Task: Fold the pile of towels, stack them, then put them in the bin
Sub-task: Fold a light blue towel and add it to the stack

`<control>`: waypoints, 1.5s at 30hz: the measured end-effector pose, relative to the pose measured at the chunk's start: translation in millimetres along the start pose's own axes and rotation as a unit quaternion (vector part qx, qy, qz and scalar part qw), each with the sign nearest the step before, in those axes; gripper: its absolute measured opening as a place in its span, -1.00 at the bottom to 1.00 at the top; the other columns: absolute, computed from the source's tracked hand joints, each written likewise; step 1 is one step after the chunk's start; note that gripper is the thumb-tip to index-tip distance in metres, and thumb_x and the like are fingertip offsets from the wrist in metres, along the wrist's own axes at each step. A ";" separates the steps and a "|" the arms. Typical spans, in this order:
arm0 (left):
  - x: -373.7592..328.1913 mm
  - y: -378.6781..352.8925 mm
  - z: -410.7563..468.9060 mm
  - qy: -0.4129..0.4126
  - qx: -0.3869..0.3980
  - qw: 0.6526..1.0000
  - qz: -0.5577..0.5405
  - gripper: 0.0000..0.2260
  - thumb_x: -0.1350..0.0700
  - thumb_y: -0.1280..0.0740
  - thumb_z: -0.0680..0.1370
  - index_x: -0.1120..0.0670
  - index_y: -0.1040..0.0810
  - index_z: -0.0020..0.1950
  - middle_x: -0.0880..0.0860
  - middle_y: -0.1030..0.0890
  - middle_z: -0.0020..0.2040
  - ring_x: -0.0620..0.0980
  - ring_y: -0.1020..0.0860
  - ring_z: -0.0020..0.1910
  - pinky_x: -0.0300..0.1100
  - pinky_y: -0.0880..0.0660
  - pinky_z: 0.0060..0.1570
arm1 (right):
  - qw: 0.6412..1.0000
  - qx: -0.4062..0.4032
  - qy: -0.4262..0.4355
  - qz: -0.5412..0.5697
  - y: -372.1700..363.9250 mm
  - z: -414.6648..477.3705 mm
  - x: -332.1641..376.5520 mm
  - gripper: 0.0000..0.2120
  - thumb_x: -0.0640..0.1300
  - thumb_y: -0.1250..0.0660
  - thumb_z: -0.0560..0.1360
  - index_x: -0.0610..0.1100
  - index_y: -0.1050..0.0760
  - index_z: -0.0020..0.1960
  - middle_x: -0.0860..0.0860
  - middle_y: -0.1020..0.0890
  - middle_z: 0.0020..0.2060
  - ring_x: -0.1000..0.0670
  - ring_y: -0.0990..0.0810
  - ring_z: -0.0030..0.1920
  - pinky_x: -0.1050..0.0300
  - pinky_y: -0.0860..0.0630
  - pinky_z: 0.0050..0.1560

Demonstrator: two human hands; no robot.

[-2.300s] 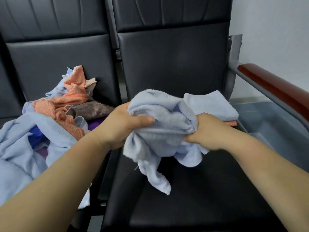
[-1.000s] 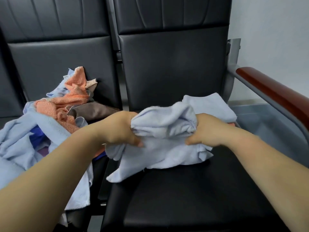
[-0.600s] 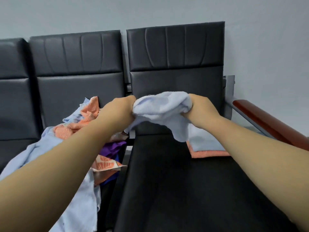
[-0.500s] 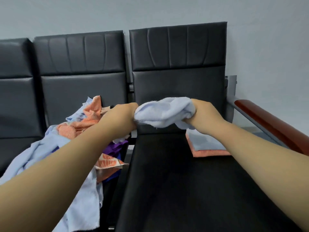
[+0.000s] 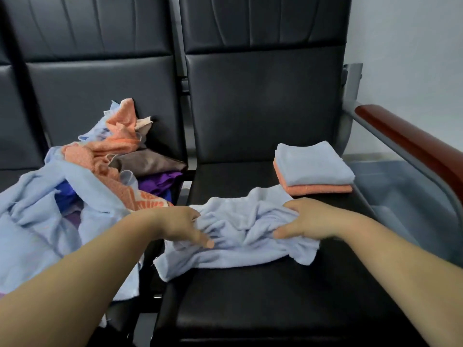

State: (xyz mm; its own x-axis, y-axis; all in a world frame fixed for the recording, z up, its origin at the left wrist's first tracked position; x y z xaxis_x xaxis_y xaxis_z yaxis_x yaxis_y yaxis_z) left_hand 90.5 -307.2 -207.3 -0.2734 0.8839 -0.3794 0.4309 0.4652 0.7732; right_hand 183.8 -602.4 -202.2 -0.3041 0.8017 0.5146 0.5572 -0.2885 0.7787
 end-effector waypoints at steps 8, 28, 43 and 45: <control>-6.8 -14.8 23.6 -0.006 -0.102 0.993 -0.061 -0.57 -0.27 -0.23 0.62 0.10 -0.58 -0.05 -0.01 -0.65 -0.06 0.00 -0.61 -0.02 -0.02 -0.52 0.14 | 0.998 0.034 -0.015 -0.050 -10.7 6.2 10.4 -0.65 0.15 -0.40 0.46 -0.06 -0.38 -0.28 0.03 -0.46 -0.38 0.02 -0.41 -0.32 0.10 -0.33 -0.27; 6.3 -8.2 2.6 0.046 -0.109 0.993 0.030 -0.81 -0.09 -0.40 0.52 -0.01 -0.64 0.03 0.00 -0.65 0.02 0.00 -0.60 0.02 -0.16 -0.54 -0.01 | 0.988 -0.136 -0.068 0.038 0.1 6.8 -23.8 -0.77 -0.18 -0.41 0.51 0.14 -0.52 0.01 0.13 -0.57 0.10 0.12 -0.54 0.02 0.23 -0.44 -0.11; 13.2 -2.9 13.4 0.066 -0.153 0.986 -0.031 -0.75 -0.03 -0.30 0.64 0.12 -0.65 -0.01 0.08 -0.66 -0.07 0.06 -0.61 -0.04 -0.15 -0.48 -0.15 | 0.989 -0.096 -0.086 0.076 -0.7 24.0 -21.6 -0.83 -0.08 -0.35 0.50 -0.19 -0.48 -0.13 -0.11 -0.52 -0.20 -0.03 -0.47 -0.19 0.02 -0.43 -0.19; 15.6 -2.7 16.4 0.061 -0.169 0.983 -0.028 -0.74 -0.01 -0.31 0.64 0.16 -0.63 -0.03 0.11 -0.67 -0.09 0.09 -0.62 -0.06 -0.13 -0.51 -0.12 | 0.988 -0.111 -0.091 0.052 0.1 26.7 -23.1 -0.85 -0.09 -0.35 0.51 -0.15 -0.48 -0.17 -0.09 -0.49 -0.23 -0.04 -0.42 -0.24 0.02 -0.38 -0.23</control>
State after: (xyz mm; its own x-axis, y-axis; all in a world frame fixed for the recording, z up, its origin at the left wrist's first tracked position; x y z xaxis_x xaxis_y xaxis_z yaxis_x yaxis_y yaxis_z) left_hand 99.2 -293.9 -223.7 -0.3985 0.8358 -0.3776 0.1074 0.4514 0.8858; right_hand 211.5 -607.0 -223.6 -0.0980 0.8370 0.5383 0.3880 -0.4660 0.7952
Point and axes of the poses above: each hand's wrist, its own z-axis towards the middle knuckle, its own y-axis out of the back of the hand, x = y × z, the point moved 4 cm from there along z, towards the middle knuckle
